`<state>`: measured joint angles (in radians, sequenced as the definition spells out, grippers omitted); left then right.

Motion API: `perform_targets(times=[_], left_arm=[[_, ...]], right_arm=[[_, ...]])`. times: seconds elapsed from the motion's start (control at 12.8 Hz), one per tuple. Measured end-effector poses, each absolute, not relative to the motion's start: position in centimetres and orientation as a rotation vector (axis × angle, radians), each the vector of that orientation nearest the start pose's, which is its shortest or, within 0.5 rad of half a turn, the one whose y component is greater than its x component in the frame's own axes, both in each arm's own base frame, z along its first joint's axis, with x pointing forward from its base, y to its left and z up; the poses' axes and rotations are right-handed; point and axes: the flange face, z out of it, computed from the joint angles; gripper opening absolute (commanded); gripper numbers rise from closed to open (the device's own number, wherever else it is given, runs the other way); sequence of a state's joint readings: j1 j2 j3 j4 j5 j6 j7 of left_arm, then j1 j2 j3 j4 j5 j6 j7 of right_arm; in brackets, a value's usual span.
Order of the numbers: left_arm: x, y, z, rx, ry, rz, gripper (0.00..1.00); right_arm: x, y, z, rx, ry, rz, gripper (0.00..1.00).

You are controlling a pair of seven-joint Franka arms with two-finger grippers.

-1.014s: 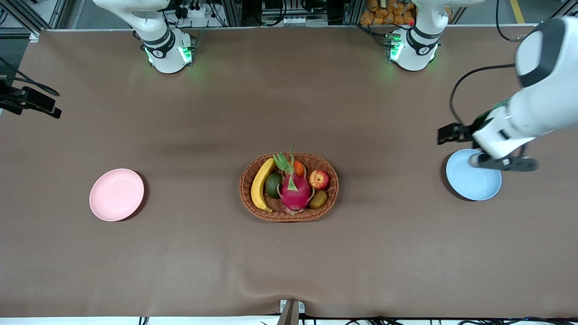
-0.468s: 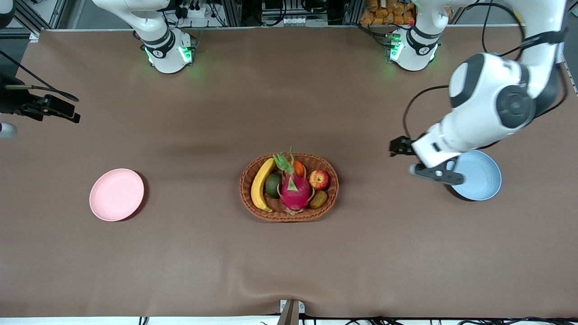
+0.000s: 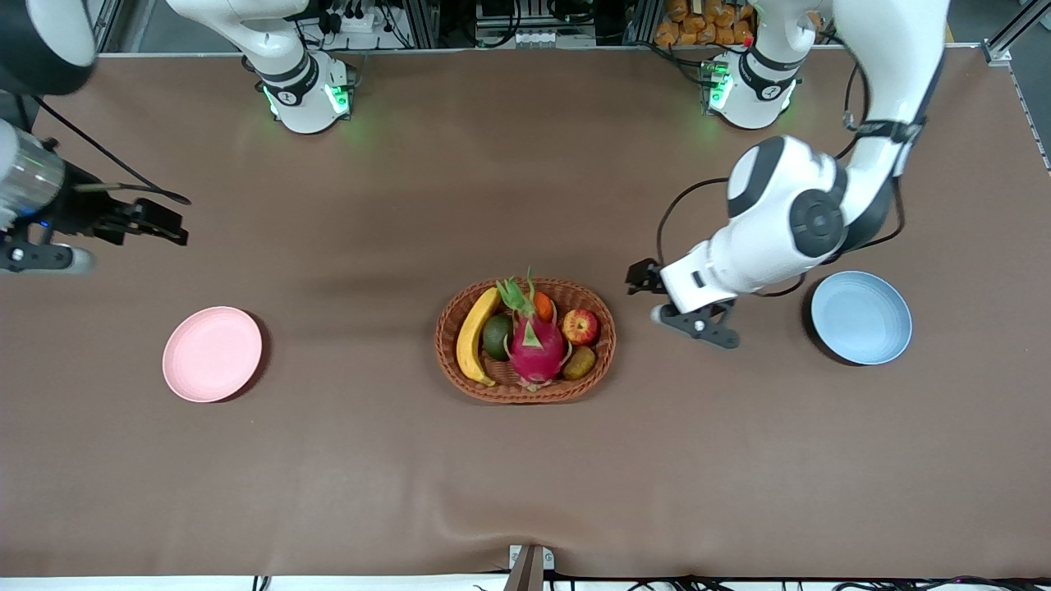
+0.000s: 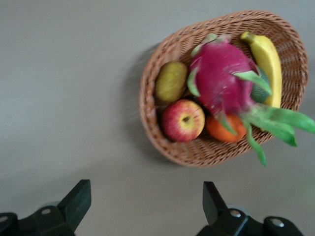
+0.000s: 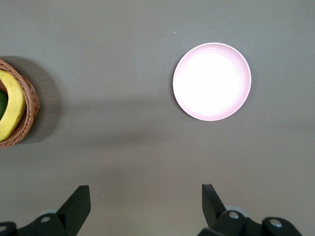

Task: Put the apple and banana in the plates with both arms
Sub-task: 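Move the left gripper toward the basket while the right gripper moves toward the banana, then lower the left gripper onto the red apple and close it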

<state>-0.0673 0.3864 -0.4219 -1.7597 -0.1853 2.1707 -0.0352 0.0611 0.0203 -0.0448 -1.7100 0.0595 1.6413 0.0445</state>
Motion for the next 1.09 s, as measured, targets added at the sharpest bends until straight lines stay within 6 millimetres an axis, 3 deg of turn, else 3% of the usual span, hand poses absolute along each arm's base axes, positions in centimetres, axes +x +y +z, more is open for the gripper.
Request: perform_targets(times=[0.31,0.47,0.62,0.78,1.09], left_arm=[[58.9,-31.9,32.2,-3.445,0.633,-0.038,1.00],[57.9,-34.9,29.4,-3.451,0.720,-0.073,1.00],[56.8,-37.0,28.3,-3.417,0.880,-0.106,1.00],[57.0,-36.9,27.8,-3.385,0.982,-0.142,1.00],[57.4,-36.5,25.5,-3.375,1.029,-0.165,1.00]], right_arm=[[57.7,3.6,50.4,-3.029,0.045,0.127,1.00],[59.0,5.5,47.3,-3.007,0.032,0.130,1.00],[60.2,7.6,44.1,-2.971,0.067,0.142,1.00],[61.2,9.0,41.2,-2.962,0.091,0.149,1.00],[61.4,10.0,39.8,-2.940,0.111,0.166,1.00]])
